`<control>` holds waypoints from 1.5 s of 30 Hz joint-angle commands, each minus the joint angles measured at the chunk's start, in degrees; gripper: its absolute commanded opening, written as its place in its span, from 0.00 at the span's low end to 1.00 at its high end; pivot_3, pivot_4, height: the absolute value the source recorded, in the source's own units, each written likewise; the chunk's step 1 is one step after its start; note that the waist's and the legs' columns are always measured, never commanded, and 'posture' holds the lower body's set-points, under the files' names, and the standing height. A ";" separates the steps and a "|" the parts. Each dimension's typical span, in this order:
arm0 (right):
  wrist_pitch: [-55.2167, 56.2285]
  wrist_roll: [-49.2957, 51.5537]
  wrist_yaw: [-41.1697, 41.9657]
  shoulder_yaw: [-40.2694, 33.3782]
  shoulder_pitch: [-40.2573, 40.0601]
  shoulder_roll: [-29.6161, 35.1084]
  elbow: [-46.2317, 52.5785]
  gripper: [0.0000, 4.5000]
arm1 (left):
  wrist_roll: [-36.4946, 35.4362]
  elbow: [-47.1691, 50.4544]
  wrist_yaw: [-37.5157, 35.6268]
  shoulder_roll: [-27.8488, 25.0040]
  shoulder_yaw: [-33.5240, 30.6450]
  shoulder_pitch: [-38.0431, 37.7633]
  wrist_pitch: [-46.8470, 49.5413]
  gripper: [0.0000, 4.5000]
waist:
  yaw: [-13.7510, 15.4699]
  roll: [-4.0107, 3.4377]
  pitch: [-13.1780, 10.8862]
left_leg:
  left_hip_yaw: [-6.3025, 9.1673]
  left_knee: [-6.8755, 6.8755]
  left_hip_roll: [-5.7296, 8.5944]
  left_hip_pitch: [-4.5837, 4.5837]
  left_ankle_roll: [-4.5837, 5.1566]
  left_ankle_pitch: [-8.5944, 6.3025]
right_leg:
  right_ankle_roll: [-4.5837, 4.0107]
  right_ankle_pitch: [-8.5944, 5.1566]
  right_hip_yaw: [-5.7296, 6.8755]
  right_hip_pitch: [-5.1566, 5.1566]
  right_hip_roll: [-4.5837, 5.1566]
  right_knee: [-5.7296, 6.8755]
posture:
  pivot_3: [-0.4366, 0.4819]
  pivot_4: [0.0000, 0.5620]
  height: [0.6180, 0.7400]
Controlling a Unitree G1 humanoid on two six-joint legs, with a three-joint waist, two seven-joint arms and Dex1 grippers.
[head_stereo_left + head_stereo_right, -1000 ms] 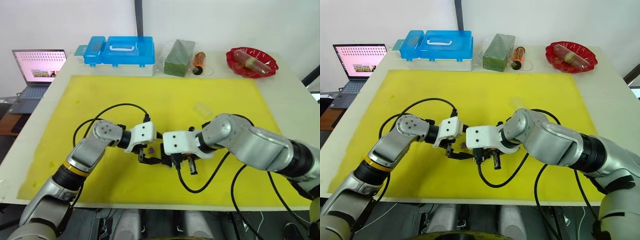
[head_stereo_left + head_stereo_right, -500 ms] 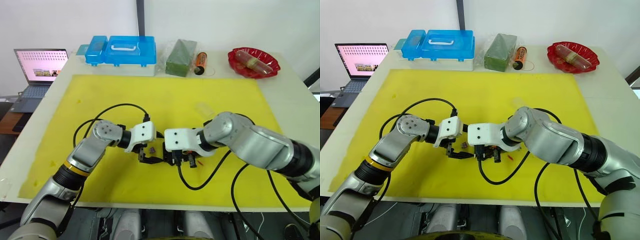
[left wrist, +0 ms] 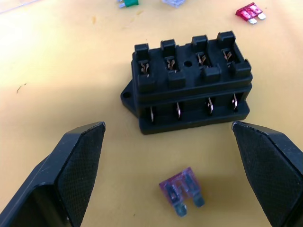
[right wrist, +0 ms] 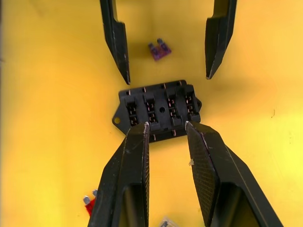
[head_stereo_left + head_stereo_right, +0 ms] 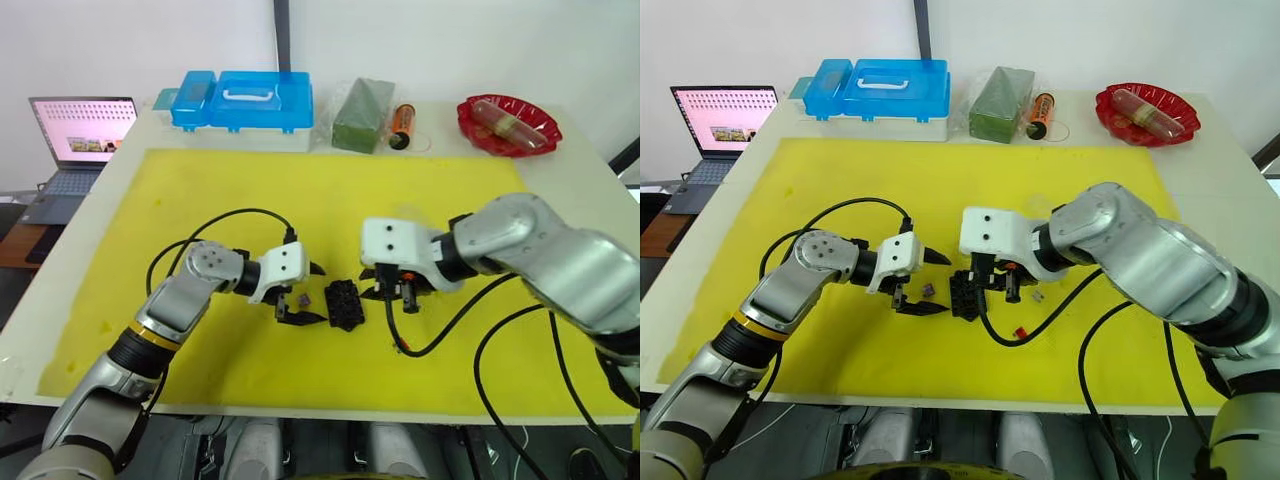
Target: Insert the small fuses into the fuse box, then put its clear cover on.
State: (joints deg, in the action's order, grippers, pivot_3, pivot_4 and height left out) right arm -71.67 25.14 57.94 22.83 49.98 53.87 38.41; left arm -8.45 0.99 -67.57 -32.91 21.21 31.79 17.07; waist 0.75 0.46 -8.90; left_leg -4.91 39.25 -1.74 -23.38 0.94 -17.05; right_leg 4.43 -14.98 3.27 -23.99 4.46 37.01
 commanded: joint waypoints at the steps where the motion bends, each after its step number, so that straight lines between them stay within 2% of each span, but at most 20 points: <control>1: 3.95 0.52 -2.52 -8.65 -6.13 1.23 1.69 0.29 | -1.55 -0.29 -0.94 -0.62 -2.84 1.21 -0.66 1.00 | -0.02 0.00 0.00 | 0.00 0.00 0.00 0.00 0.00 0.00 | 0.00 0.00 0.00 0.01 0.02 -0.01 | 0.48 0.27 1.00; 5: 12.66 -0.80 -5.28 -16.09 -14.13 0.58 2.95 0.29 | -4.92 -0.67 -3.25 -2.01 -5.68 1.25 1.66 1.00 | -0.10 0.00 0.00 | -0.03 0.00 0.00 0.00 0.00 0.00 | 0.01 0.00 -0.01 -0.01 -0.01 0.00 | 0.48 0.27 1.00; 8: 17.25 -0.59 -3.65 -21.74 -20.42 3.83 2.66 0.29 | -12.01 -2.83 -6.75 -3.83 -10.16 3.37 10.82 1.00 | -0.14 0.01 -0.01 | -0.02 -0.01 -0.03 0.00 0.00 0.00 | 0.01 0.00 -0.01 -0.02 -0.08 0.01 | 0.48 0.27 1.00; 11: 14.60 5.39 -1.88 -27.65 -22.41 3.93 1.91 0.29 | -17.29 -6.65 -10.57 -5.49 -11.88 6.21 20.64 1.00 | -0.13 0.02 -0.02 | -0.01 -0.01 -0.03 0.00 0.00 0.00 | 0.02 -0.01 -0.01 -0.01 -0.13 0.01 | 0.48 0.27 1.00; 15: 13.35 9.03 -2.65 -30.96 -23.73 3.99 2.82 0.29 | -20.16 -12.89 -17.75 -7.43 -9.07 9.91 30.94 1.00 | -0.13 0.02 -0.02 | -0.01 -0.01 -0.03 0.02 -0.01 0.00 | 0.04 -0.02 -0.01 0.01 -0.15 0.01 | 0.48 0.27 1.00; 19: 13.26 10.60 -4.43 -30.98 -24.74 3.81 4.41 0.29 | -19.23 -19.28 -22.33 -6.97 -5.05 13.42 35.92 1.00 | -0.07 0.04 -0.03 | -0.01 -0.01 -0.02 0.01 0.00 0.00 | 0.06 -0.05 -0.03 0.00 -0.18 0.01 | 0.48 0.27 1.00; 20: 13.13 11.00 -4.98 -30.92 -24.82 3.64 4.69 0.29 | -18.78 -20.70 -23.60 -6.80 -3.81 14.14 36.14 1.00 | -0.07 0.05 -0.04 | 0.00 0.00 -0.01 0.00 -0.01 0.00 | 0.06 -0.05 -0.04 0.00 -0.18 0.00 | 0.48 0.27 1.00; 23: 12.83 12.03 -6.53 -30.68 -24.75 3.23 5.20 0.30 | -16.93 -27.08 -24.73 -4.76 -1.20 17.32 36.74 0.87 | 0.04 0.06 -0.04 | 0.01 0.00 0.00 -0.01 0.00 0.00 | 0.05 -0.05 -0.04 0.00 -0.19 0.00 | 0.48 0.27 1.00; 27: 12.44 13.21 -8.21 -30.37 -24.51 3.30 5.69 0.30 | -16.67 -34.36 -24.93 -2.66 1.86 20.78 35.87 0.60 | -0.05 0.07 -0.05 | 0.01 0.00 0.01 -0.02 0.00 0.00 | 0.05 -0.05 -0.07 -0.01 -0.19 0.00 | 0.48 0.27 1.00; 33: 11.67 14.82 -10.45 -29.99 -24.04 3.72 6.08 0.30 | -17.64 -41.00 -24.93 -0.04 7.44 23.32 34.27 0.60 | -0.09 0.08 -0.05 | 0.01 -0.01 -0.03 -0.03 0.00 0.00 | 0.04 -0.06 -0.12 -0.05 -0.24 0.01 | 0.48 0.27 1.00; 39: 10.94 16.01 -12.15 -29.76 -23.83 4.09 6.52 0.30 | -16.88 -46.06 -24.93 2.49 9.26 25.12 32.29 0.60 | 0.05 0.08 -0.05 | 0.02 0.00 -0.01 -0.04 0.00 0.00 | 0.03 -0.06 -0.14 -0.04 -0.20 0.00 | 0.48 0.27 1.00; 45: 10.82 16.80 -13.09 -29.70 -24.14 4.66 6.74 0.30 | -20.76 -40.84 -24.93 1.16 14.46 23.33 32.50 0.60 | 0.01 0.09 -0.05 | 0.03 0.00 0.01 -0.04 0.01 0.00 | 0.03 -0.06 -0.15 -0.04 -0.12 0.00 | 0.48 0.27 1.00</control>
State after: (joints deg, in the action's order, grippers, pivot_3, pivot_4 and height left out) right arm -61.03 41.39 45.24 -5.99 25.22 57.49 43.77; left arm -27.81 -41.89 -92.30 -31.95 33.29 56.17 49.29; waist 0.76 0.55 -8.96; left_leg -4.88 39.25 -1.73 -23.42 0.96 -17.06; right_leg 4.45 -15.04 3.10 -24.03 4.36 37.01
